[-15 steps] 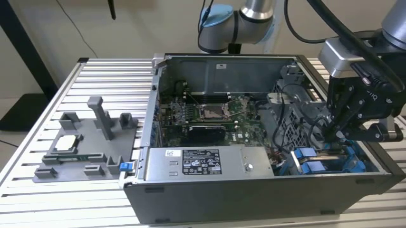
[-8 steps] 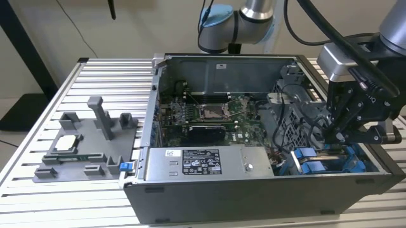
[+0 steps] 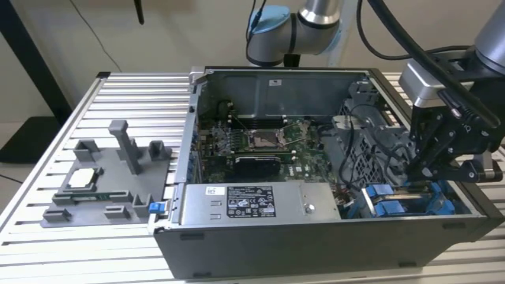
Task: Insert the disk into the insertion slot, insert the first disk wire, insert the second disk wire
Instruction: 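Insert the second disk wire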
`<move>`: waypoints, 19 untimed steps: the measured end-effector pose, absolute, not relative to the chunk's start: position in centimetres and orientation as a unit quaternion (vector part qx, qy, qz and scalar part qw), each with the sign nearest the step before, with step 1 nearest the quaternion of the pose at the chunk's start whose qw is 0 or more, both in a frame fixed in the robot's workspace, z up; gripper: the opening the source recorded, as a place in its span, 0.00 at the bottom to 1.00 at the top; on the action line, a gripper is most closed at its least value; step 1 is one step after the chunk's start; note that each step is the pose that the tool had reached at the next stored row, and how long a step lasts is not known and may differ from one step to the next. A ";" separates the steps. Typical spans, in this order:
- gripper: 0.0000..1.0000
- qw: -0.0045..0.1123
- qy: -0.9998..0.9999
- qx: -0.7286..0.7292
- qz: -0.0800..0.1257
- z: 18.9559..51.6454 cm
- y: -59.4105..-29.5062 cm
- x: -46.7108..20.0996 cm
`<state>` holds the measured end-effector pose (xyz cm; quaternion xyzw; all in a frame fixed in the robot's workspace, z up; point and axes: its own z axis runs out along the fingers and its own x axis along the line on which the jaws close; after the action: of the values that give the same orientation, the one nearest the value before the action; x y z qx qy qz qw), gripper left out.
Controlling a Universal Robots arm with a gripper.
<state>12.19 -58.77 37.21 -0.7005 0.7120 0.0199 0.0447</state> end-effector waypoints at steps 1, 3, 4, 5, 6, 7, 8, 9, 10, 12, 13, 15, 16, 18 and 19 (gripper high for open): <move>0.00 0.045 0.712 -0.700 0.020 37.2 -58.8 12.2; 0.00 0.045 0.712 -0.701 0.020 37.2 -58.8 12.2; 0.00 0.045 0.712 -0.701 0.020 37.2 -58.8 12.2; 0.00 0.045 0.712 -0.701 0.020 37.2 -58.8 12.2; 0.00 0.045 0.712 -0.701 0.020 37.2 -58.8 12.2; 0.00 0.045 0.712 -0.701 0.020 37.2 -58.8 12.3; 0.00 0.045 0.712 -0.701 0.020 37.2 -58.8 12.2; 0.00 0.045 0.712 -0.701 0.020 37.2 -58.8 12.2; 0.00 0.045 0.712 -0.701 0.020 37.1 -58.8 12.3; 0.00 0.045 0.712 -0.701 0.020 36.9 -58.7 12.3; 0.00 0.045 0.712 -0.701 0.020 36.9 -58.6 12.4; 0.00 0.045 0.712 -0.700 0.020 36.8 -58.6 12.4; 0.00 0.045 0.712 -0.701 0.020 36.7 -58.5 12.5; 0.00 0.045 0.712 -0.701 0.020 36.6 -58.4 12.6; 0.00 0.045 0.712 -0.701 0.020 36.6 -58.4 12.6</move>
<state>12.65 -58.37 36.59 -0.7005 0.7119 0.0202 0.0451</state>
